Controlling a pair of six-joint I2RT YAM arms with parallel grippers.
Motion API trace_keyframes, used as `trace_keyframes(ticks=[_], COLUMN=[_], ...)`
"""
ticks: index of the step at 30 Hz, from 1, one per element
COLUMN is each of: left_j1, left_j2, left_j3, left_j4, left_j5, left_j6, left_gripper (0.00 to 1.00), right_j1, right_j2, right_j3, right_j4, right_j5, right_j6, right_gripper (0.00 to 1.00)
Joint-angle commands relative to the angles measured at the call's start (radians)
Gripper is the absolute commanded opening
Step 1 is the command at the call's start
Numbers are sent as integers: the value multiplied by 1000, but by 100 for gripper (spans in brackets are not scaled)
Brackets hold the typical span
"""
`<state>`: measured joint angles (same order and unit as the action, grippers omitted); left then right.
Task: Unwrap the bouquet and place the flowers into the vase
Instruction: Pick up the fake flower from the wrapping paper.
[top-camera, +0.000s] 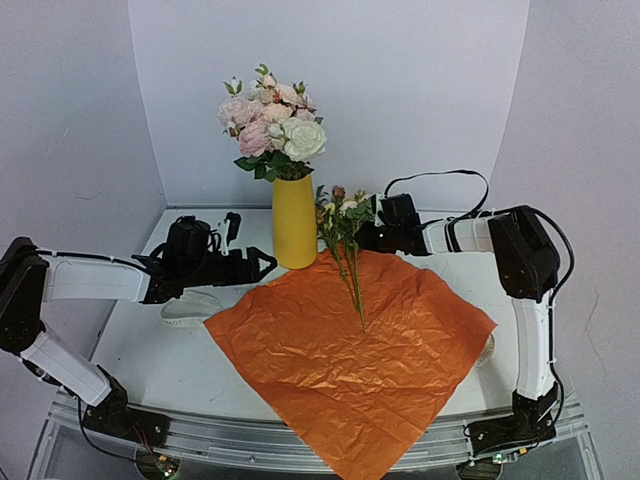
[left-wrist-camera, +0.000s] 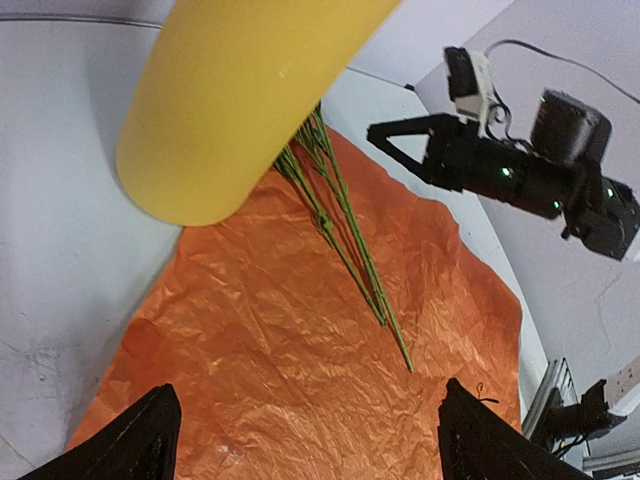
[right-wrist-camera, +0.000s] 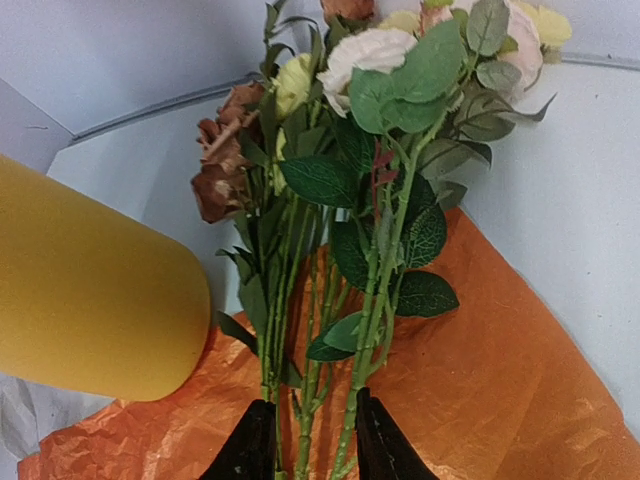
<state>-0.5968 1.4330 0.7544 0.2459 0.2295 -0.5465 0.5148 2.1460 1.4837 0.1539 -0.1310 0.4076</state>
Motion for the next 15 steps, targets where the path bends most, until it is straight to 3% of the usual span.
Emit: trace_keyframes(ticks=[1,11,15], left_j1=[-31,-35,-35], left_j2=[22,-11,-11], left_j3=[-31,-84,-88], left_j4=[76,101,102], left_j5=[-3,-1,3], left_j6=[-6,-16,-15], left_gripper=[90,90,90], right_j1=[-31,-32,-32], right_j2=[82,153,158], right_j3=[133,180,169], right_j4=[-67,-108,-120], right_j5=[-68,-108,-131], right_j6=[31,46,48], right_gripper=[30,29,23])
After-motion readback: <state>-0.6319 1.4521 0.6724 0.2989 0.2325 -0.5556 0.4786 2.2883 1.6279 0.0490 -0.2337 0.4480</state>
